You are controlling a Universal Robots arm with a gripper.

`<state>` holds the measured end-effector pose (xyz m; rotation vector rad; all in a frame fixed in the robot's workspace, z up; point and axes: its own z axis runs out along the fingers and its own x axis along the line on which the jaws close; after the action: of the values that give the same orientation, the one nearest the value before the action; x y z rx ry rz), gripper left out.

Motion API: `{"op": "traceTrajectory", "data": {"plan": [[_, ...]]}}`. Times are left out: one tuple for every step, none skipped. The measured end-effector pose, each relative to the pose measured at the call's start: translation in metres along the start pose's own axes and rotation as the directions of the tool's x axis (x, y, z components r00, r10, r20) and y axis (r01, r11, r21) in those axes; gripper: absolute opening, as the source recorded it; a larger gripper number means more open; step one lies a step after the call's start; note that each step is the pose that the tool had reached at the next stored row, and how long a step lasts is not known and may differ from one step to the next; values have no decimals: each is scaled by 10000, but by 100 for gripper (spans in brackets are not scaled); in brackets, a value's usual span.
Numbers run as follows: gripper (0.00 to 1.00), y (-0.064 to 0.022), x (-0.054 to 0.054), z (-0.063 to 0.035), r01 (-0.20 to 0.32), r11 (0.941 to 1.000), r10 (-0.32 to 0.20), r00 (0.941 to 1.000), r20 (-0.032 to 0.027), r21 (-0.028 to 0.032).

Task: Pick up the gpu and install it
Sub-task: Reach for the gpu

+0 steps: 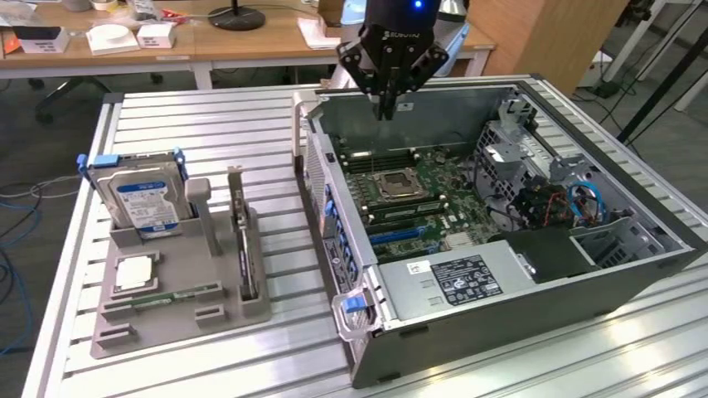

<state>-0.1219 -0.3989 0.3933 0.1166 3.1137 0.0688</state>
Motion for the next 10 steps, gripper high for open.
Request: {"op": "traceTrajectory", "data": {"plan": [[15, 0, 0, 0, 0, 10000, 0, 10000, 0, 0], [15, 0, 0, 0, 0, 10000, 0, 10000, 0, 0], [11, 0, 0, 0, 0, 10000, 0, 10000, 0, 0], [11, 0, 0, 0, 0, 10000, 0, 10000, 1, 0], [11, 0, 0, 0, 0, 10000, 0, 10000, 1, 0], [11, 0, 0, 0, 0, 10000, 0, 10000, 0, 0], [11, 0, 0, 0, 0, 10000, 0, 10000, 1, 0], [11, 0, 0, 0, 0, 10000, 0, 10000, 0, 0], [11, 0, 0, 0, 0, 10000, 0, 10000, 0, 0], [11, 0, 0, 0, 0, 10000, 0, 10000, 0, 0]]}}
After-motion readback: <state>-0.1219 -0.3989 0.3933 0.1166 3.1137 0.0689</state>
